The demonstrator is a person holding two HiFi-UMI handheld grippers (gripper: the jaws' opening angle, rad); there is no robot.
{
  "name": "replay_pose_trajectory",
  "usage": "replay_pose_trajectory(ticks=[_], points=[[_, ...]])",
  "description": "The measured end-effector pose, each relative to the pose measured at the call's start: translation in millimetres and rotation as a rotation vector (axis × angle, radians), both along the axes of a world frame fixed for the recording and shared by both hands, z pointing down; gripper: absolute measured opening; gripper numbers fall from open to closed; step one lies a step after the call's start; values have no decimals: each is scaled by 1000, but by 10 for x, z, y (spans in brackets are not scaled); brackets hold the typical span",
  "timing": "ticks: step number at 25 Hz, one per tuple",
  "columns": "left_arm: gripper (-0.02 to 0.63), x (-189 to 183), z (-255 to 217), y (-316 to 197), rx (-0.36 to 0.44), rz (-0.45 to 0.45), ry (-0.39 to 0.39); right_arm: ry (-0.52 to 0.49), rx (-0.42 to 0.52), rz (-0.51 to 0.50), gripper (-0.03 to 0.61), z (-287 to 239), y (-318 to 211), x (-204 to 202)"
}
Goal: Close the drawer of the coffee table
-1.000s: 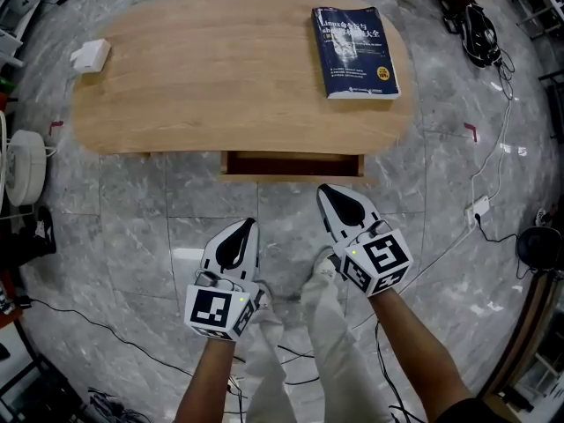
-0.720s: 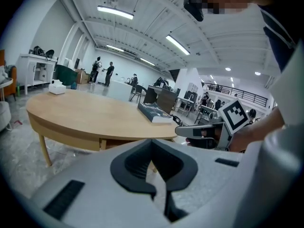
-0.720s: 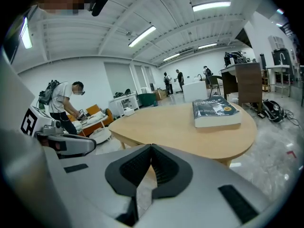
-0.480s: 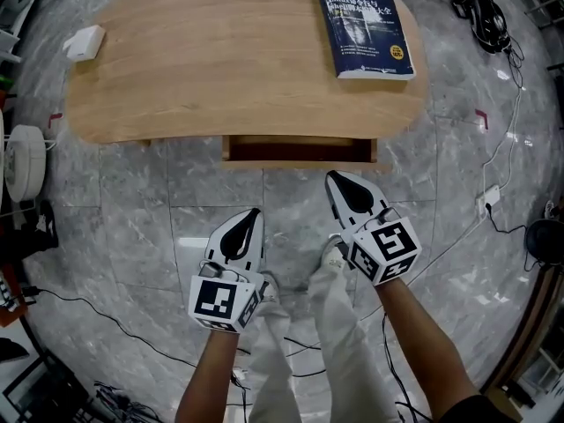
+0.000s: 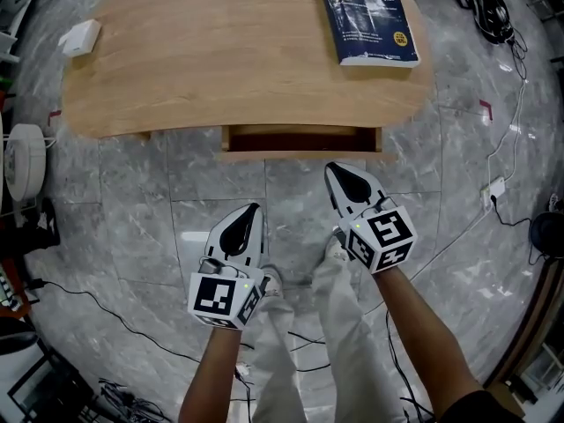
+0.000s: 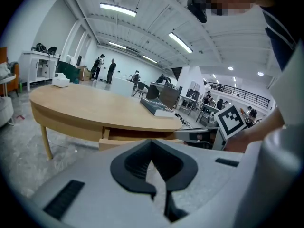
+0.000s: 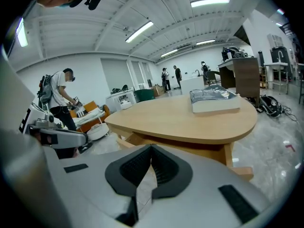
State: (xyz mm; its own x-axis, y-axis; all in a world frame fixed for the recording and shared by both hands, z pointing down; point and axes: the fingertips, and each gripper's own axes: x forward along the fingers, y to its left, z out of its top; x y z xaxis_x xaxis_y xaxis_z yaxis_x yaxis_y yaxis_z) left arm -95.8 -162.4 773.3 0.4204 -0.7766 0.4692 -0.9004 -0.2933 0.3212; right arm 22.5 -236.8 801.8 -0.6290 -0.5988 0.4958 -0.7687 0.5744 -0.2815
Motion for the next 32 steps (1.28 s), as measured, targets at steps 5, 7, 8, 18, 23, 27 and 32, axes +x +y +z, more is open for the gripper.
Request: replay_pose_trajectory(ticks=[5,7,8,18,23,27,32], points=[[0,-30,18,34,-6,-4,-3,32,-23,-3,18,240,41,3],[0,-34,10,32,-2,-3,-4,57,-33,-14,18,389,74,9],[0,-36,4,31,1,-2,-4,70,-38,-20,18,464,92,13],[0,-64,61,56,-14,-1,-14,114,-60,4,18,857,110,131],[0,-66,73,58,-19,-1,-16,126,-56,5,18,888,75,142],[0,-37,55,42,-11,3,-12,134,-44,13,18,890,25,153],[0,-45,26,55,-5,3,-2,134,-32,33,18,874,-63,158]])
